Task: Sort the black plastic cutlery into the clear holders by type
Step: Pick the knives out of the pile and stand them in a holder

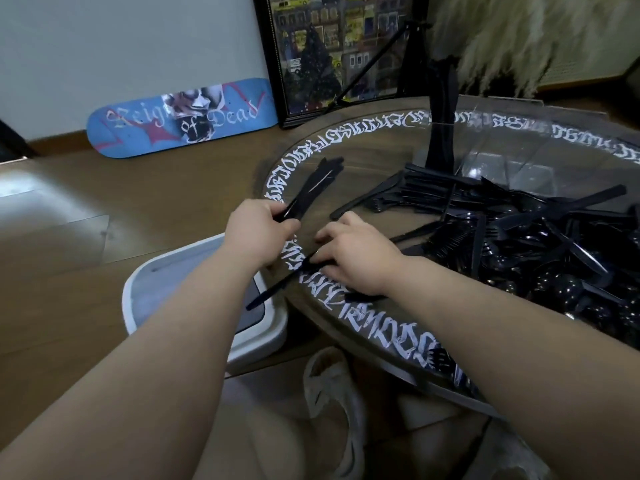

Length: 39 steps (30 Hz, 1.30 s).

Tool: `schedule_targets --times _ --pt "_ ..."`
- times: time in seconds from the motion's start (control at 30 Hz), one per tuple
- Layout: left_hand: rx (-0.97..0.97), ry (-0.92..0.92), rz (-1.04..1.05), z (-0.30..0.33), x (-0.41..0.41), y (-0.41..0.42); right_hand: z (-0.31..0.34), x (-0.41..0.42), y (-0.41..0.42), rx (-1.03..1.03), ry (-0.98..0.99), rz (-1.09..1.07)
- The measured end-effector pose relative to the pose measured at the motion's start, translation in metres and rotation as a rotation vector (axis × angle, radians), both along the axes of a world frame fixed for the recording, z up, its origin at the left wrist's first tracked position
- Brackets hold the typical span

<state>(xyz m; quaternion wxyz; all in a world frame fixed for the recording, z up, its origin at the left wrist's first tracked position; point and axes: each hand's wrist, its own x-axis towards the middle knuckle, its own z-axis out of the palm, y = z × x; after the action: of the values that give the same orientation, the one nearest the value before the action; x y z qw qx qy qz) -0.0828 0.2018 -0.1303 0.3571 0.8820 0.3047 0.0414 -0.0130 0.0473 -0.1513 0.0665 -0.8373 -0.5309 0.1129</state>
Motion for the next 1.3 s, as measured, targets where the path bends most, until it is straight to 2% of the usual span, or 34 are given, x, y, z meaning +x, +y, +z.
schedule_targets --times 0.2,0.3,0.53,0.73,0.83,0.97,1.03,1.2,1.3 --pt "-0.159 -0.046 0.047 -0.006 0.018 -0.003 0.005 0.035 -0.030 -0.032 -0.118 -0.262" --pt "-0.243 -0.060 0.056 -0.012 0.024 -0.005 0.003 0.053 -0.032 0.068 -0.126 -0.348" --pt "-0.375 -0.077 0.101 -0.020 0.033 0.002 -0.012 0.069 0.000 0.016 -0.176 -0.333" --pt "-0.346 -0.064 0.126 -0.020 0.032 0.005 -0.014 0.066 0.013 0.048 -0.277 -0.219" --pt "-0.325 -0.078 0.096 -0.016 0.031 0.002 -0.008 0.058 0.010 0.131 -0.274 -0.178" --pt "-0.321 -0.172 0.019 -0.002 0.029 -0.008 0.010 0.040 -0.006 0.417 -0.304 -0.170" --pt "-0.340 -0.204 -0.045 0.007 0.028 -0.021 0.022 0.035 -0.021 0.488 -0.329 -0.193" --pt "-0.485 -0.260 -0.159 0.028 0.029 -0.071 0.046 0.030 -0.072 0.410 -0.369 -0.303" --pt "-0.438 -0.234 -0.261 0.038 0.032 -0.101 0.058 0.025 -0.108 0.299 -0.308 -0.381"
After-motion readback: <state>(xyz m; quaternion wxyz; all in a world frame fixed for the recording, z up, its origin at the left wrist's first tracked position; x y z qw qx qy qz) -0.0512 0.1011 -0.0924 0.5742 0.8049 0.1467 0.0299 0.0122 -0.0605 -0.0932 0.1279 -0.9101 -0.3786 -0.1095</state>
